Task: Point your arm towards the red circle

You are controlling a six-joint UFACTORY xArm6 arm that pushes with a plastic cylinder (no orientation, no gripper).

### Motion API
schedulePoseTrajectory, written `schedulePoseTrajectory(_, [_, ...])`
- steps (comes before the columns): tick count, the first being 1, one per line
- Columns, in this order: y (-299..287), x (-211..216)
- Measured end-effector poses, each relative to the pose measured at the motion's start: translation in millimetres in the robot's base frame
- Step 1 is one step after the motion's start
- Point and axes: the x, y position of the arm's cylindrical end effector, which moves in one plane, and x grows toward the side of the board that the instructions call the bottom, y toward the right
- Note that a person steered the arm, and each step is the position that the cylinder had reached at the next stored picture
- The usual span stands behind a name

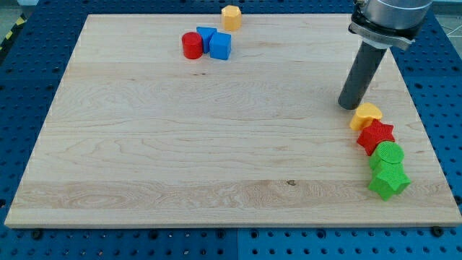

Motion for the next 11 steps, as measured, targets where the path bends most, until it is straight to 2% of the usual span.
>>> schedulePoseTrajectory(1, [-28, -13])
schedulePoseTrajectory(3, [-132, -21])
schedulePoseTrajectory(6, [-319, -77])
schedulePoseTrajectory(7, [-367, -120])
schedulePoseTrajectory(9, [-374, -186])
schedulePoseTrajectory(11, [-310, -190])
